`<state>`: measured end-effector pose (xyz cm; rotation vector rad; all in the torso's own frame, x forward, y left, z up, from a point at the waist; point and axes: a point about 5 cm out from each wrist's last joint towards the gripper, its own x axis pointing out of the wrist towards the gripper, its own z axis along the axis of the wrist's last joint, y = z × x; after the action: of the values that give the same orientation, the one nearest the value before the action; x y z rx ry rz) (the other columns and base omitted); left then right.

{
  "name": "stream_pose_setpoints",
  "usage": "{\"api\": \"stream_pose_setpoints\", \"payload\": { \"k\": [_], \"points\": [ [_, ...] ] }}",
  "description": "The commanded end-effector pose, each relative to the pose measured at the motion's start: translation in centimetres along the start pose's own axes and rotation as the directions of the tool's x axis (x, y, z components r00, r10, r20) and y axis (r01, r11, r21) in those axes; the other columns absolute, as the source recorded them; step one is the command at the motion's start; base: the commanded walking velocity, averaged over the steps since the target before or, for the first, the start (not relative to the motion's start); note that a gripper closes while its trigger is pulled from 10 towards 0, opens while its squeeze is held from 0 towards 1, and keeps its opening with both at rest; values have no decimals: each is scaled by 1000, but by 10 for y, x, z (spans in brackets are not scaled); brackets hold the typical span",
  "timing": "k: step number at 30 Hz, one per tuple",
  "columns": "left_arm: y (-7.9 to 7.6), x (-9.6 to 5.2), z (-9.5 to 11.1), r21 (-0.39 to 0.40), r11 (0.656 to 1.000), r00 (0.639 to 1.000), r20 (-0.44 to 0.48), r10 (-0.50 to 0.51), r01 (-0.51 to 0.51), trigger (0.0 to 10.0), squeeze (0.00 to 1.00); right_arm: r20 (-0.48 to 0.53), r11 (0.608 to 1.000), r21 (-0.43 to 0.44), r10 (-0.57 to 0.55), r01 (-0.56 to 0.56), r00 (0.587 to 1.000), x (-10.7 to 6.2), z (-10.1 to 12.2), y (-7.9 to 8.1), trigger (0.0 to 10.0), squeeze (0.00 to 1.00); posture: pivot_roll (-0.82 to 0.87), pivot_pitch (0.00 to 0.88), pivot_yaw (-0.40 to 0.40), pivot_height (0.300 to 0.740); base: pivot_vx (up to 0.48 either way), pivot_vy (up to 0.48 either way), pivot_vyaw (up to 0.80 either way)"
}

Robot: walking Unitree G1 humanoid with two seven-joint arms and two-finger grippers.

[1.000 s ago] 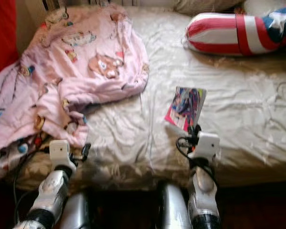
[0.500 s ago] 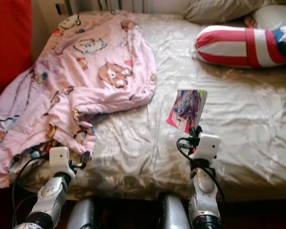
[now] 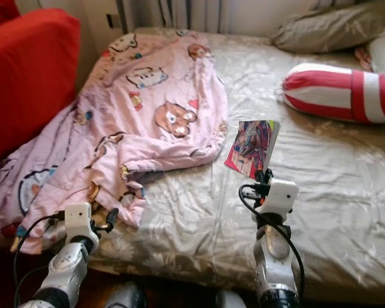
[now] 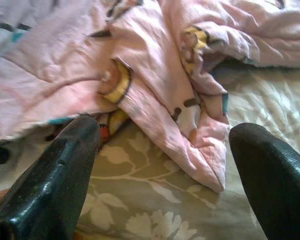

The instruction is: Clean up the room

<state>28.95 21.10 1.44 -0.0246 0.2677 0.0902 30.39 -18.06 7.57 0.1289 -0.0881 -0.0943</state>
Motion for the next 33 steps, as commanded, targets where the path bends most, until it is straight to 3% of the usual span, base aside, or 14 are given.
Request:
{"api": "stream_pose_setpoints", "payload": {
  "k": [1,6,16,22,26,33],
  "points": [
    [1,-3,-6,6,1000,1000,-23,1,0,10000,0,44,1000,-11,0,1,999,2,10,-1,10000,0,36,77,-60,739,0,0,0],
    [4,-12,-28,31,1000,991,-131,6,-2,10000,0,37,1000,-8,-5,5,999,1,7,-1,10000,0,36,75,-60,739,0,0,0],
    [10,-24,-49,56,998,972,-234,33,-21,10000,0,49,1000,-8,-15,15,999,1,8,-2,10000,0,37,72,-67,739,0,0,0],
    [9,-26,-51,62,998,969,-245,35,-20,10000,0,45,999,22,-29,28,999,2,9,-3,10000,0,32,73,-68,739,0,-244,-129],
    [8,-25,-51,65,998,969,-243,34,-19,10000,0,51,1000,13,-24,24,998,2,9,-3,10000,0,33,72,-71,739,0,-359,-700],
    [8,-24,-50,66,998,970,-241,34,-18,10000,0,54,1000,2,-21,21,998,1,8,1,10000,0,31,69,-68,739,0,-358,0]
  ]
}}
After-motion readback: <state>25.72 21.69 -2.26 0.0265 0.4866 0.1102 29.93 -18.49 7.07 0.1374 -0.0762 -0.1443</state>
